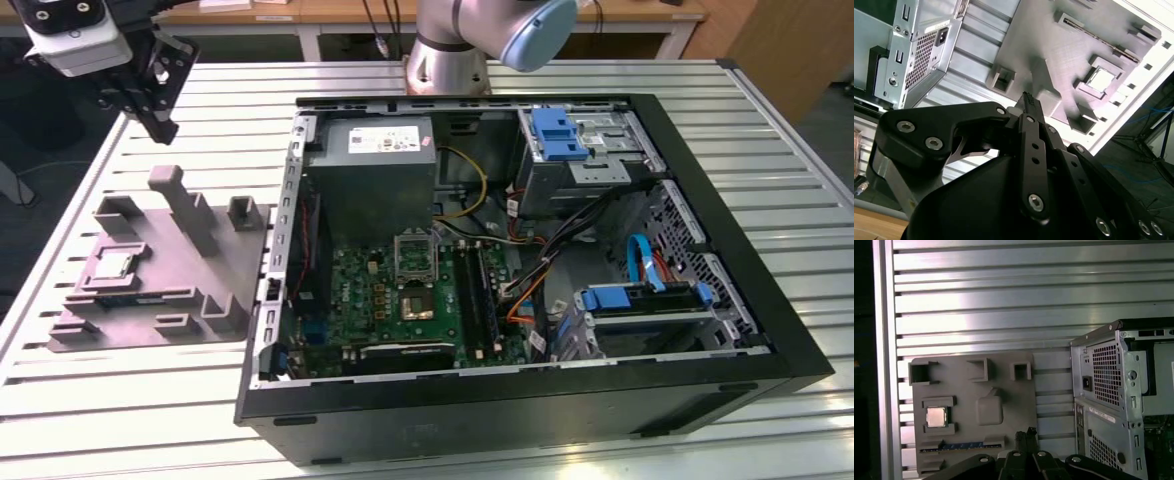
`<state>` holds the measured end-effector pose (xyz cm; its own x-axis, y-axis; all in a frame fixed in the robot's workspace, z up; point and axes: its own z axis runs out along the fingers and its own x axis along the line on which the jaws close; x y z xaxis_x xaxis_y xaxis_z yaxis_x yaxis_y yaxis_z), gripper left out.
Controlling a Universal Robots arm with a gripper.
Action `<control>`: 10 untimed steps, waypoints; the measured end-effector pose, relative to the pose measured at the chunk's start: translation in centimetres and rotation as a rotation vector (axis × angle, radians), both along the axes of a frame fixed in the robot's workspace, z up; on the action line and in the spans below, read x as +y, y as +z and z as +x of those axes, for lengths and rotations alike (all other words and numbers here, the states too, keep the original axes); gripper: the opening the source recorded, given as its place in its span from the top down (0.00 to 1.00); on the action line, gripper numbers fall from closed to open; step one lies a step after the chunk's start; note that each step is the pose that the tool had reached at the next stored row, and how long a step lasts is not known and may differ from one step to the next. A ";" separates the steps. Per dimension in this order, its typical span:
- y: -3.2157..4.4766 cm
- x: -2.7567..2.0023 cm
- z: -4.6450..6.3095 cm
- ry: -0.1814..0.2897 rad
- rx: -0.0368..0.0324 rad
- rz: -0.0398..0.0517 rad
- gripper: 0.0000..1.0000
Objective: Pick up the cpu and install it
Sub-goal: 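Reach for the cpu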
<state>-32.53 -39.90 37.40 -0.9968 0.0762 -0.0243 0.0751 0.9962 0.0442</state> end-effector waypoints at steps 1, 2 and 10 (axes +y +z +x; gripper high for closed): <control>0.00 0.00 0.0 0.000 0.0000 0.0001 0.89; 0.00 0.00 -0.1 0.000 0.0000 0.0001 0.89; 0.00 0.00 -0.5 0.000 0.0000 0.0000 0.89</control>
<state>-32.99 -39.90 37.40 -0.9968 0.0762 -0.0243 0.0751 0.9962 0.0443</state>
